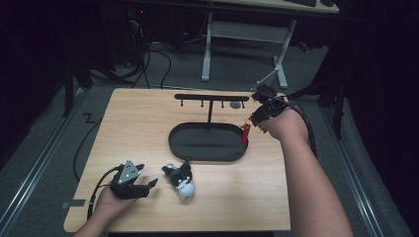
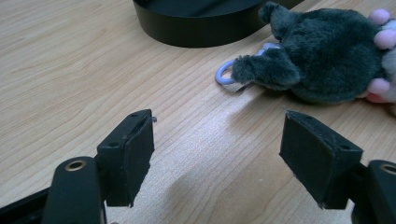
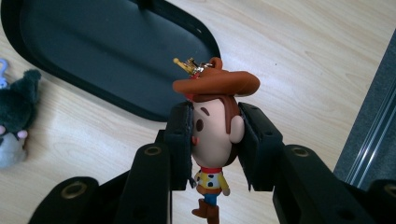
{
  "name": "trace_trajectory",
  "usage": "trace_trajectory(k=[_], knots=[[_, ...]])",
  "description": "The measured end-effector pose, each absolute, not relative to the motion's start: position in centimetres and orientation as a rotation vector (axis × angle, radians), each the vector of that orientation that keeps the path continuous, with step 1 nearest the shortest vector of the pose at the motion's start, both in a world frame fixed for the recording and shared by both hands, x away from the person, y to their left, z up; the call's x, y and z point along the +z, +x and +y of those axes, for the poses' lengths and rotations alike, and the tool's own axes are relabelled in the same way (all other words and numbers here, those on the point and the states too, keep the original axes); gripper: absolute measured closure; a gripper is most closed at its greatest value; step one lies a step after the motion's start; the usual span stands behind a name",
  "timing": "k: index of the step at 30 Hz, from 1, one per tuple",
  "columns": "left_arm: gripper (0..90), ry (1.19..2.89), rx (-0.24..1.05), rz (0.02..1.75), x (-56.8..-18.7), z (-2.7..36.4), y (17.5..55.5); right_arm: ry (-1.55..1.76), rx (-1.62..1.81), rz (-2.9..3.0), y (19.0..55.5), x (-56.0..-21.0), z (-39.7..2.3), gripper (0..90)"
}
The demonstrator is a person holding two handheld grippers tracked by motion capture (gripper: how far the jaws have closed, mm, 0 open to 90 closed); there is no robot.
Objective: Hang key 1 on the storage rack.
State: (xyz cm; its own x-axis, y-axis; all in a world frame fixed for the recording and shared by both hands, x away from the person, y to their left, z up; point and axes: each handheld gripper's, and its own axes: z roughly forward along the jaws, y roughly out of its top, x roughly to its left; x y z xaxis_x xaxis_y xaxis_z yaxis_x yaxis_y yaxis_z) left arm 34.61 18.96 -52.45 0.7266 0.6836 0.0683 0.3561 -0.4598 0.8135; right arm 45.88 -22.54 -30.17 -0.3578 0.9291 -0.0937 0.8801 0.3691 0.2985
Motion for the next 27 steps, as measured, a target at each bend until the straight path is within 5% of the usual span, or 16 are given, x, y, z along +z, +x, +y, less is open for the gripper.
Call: trace_trajectory(k=[27], knots=[[25.6,2.091,0.488,0.79,-52.5,19.2,34.8,1.594,0.358,2.317,49.4,-29.0,-21.4,67.2]])
